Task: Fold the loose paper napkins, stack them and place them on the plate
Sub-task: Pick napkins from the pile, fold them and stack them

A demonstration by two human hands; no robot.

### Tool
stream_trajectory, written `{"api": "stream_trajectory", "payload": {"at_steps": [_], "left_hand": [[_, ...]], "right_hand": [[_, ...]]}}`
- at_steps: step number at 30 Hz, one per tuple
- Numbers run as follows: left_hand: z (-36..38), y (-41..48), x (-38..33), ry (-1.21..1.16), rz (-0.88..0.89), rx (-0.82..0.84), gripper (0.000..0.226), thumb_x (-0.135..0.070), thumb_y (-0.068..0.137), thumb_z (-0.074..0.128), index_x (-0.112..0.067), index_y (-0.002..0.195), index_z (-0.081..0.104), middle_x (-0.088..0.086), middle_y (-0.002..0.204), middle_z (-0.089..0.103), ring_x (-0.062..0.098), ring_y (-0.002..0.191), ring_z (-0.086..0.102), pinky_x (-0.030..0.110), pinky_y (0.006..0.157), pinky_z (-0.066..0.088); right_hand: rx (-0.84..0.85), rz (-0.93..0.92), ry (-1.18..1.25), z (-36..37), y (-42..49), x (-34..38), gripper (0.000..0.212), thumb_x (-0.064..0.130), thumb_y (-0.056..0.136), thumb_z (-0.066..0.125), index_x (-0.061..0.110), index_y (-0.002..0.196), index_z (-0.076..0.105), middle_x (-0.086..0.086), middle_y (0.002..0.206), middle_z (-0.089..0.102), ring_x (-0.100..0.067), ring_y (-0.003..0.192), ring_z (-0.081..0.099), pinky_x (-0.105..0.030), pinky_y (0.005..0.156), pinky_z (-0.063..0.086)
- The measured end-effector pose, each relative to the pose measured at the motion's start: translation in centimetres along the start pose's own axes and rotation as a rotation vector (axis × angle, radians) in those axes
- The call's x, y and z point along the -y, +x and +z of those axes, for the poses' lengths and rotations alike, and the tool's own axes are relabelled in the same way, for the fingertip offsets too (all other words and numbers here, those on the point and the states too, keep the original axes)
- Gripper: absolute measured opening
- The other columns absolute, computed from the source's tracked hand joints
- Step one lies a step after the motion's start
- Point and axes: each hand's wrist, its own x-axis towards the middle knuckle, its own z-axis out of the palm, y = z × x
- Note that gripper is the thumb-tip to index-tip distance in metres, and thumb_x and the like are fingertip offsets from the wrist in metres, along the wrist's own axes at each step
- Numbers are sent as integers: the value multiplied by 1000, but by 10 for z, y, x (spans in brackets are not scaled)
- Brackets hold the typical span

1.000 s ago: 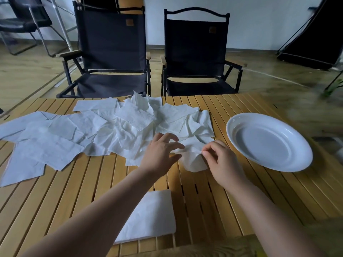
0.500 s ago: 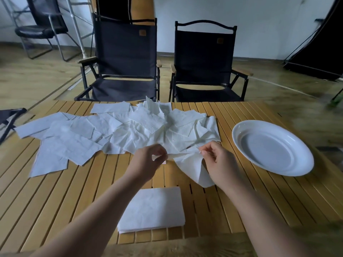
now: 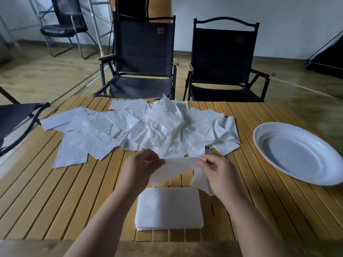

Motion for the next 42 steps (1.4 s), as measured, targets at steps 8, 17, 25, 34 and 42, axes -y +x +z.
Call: {"api": "stream_trajectory", "payload": {"at_steps": [8, 17, 25, 34, 42], "left_hand": [[-18, 5, 5, -98, -58, 127, 6, -21, 87, 74, -27, 85, 75, -6, 84, 73, 7, 75, 65, 30, 75, 50], [-43, -3, -2, -16, -285, 423, 4, -14, 86, 75, -14, 90, 74, 3, 80, 75, 11, 68, 70, 19, 62, 56], [-42, -4, 9, 190, -424, 681, 14, -25, 86, 75, -16, 96, 70, 5, 84, 77, 14, 66, 74, 16, 56, 51], [-34, 0, 19, 351, -355, 726, 19, -32, 86, 75, -15, 85, 66, 0, 61, 71, 9, 56, 68, 20, 58, 51], [-31, 0, 21, 501, -282, 588, 34, -48, 83, 73, -15, 84, 64, 1, 62, 70, 11, 54, 64, 26, 60, 52]], "right_hand": [[105, 81, 70, -10, 1, -1, 16, 29, 94, 67, 28, 108, 75, 20, 87, 71, 9, 86, 64, -11, 67, 51], [397, 302, -38, -15, -3, -1, 14, 33, 89, 73, 20, 92, 69, -2, 55, 65, -14, 54, 61, -39, 67, 56], [626, 368, -233, -8, -13, -1, 14, 36, 88, 73, 23, 87, 69, -1, 69, 71, -11, 55, 59, -30, 65, 49], [644, 397, -263, -1, -11, -1, 15, 28, 87, 76, 17, 84, 67, -3, 68, 72, -13, 51, 54, -28, 57, 46], [425, 344, -339, -10, -6, 0, 23, 35, 81, 80, 22, 82, 62, 3, 73, 63, -12, 62, 59, -26, 55, 43]]}}
